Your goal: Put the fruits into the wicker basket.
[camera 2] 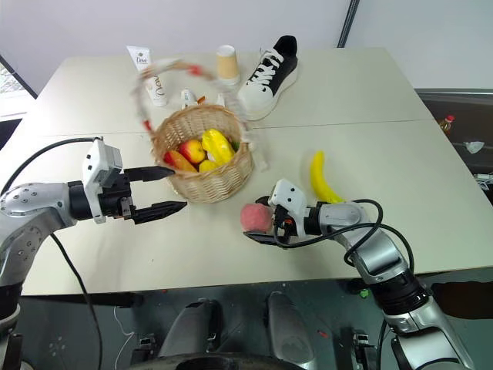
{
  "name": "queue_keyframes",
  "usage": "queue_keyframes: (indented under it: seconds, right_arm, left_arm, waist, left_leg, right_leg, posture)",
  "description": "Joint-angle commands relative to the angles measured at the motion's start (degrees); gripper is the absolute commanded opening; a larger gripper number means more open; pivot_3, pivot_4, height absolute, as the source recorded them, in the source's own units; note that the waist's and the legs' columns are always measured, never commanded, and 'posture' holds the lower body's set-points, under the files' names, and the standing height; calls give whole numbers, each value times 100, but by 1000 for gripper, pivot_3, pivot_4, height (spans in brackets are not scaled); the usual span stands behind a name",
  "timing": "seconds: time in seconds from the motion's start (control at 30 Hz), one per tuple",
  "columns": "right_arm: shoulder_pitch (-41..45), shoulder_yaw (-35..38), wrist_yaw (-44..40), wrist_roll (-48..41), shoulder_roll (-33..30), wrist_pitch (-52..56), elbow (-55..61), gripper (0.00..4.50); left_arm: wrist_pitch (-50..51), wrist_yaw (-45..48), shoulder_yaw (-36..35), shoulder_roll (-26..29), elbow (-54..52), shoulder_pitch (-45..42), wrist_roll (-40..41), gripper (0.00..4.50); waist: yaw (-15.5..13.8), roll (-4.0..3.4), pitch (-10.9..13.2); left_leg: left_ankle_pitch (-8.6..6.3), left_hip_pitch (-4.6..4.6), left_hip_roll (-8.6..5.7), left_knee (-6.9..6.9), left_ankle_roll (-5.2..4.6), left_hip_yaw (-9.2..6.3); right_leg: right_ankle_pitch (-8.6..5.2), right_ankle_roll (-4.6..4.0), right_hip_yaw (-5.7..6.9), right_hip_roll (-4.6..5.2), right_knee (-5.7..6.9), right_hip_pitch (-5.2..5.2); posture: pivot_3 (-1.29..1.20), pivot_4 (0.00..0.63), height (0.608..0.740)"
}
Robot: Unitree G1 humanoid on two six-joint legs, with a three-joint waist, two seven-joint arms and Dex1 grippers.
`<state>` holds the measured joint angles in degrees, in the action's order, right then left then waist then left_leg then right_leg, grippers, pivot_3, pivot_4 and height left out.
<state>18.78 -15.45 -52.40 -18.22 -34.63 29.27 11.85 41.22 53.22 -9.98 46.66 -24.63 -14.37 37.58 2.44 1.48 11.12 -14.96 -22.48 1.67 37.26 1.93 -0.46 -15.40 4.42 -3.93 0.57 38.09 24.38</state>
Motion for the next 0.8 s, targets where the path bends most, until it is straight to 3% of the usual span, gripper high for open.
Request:
queue_keyframes:
  seconds: [0.03,0.1,0.13,0.37,0.5,0.73,0.8]
  right_arm:
    - [114,63,-82,1,64,-146,96,3154]
    - [111,92,-73,23,75,-192,148,2300]
    - [108,118,-68,23,73,-218,194,2099]
    - [314,497,-213,-473,-49,-36,1077,2070]
    - [1075,708,138,-738,323,212,1237,2070]
    - [2828,408,1839,259,1708,551,-461,2070]
    - [3033,281,1967,505,1921,397,-887,2070]
  left_arm:
    - [-26,-137,-30,-65,-141,-222,105,4500]
    - [-46,-202,35,-146,-108,-345,104,4500]
    - [-72,-217,44,-179,-96,-394,99,4500]
    - [-103,-88,-454,-26,-115,-198,321,4500]
    - [-320,28,-992,51,-79,456,329,4500]
    - [-484,-275,-1470,-293,-161,1163,445,4500]
    - [-514,-341,-1458,-350,-220,1211,447,4500]
  waist:
    - [10,0,0]
    - [7,0,0]
    - [7,0,0]
    - [23,0,0]
    - [44,-1,0]
    - [15,1,-1]
    - [-8,4,-2]
  left_leg:
    - [0,0,1,0,0,0]
    - [0,0,1,0,0,-1]
    - [0,0,0,0,0,0]
    - [0,0,2,-1,0,1]
    - [0,5,6,-5,0,1]
    - [0,5,14,-4,1,3]
    - [1,1,13,-6,2,0]
  right_leg:
    - [0,0,0,-1,0,0]
    - [0,0,0,-3,0,0]
    - [0,0,0,-3,0,0]
    - [0,0,0,-2,0,1]
    - [0,-1,0,-4,1,1]
    - [2,-6,1,1,2,4]
    - [2,-7,2,4,2,5]
  posture:
    - [0,150,740]
    - [0,150,740]
    - [0,150,740]
    - [0,150,740]
    - [0,150,740]
    - [0,150,740]
    - [0,150,740]
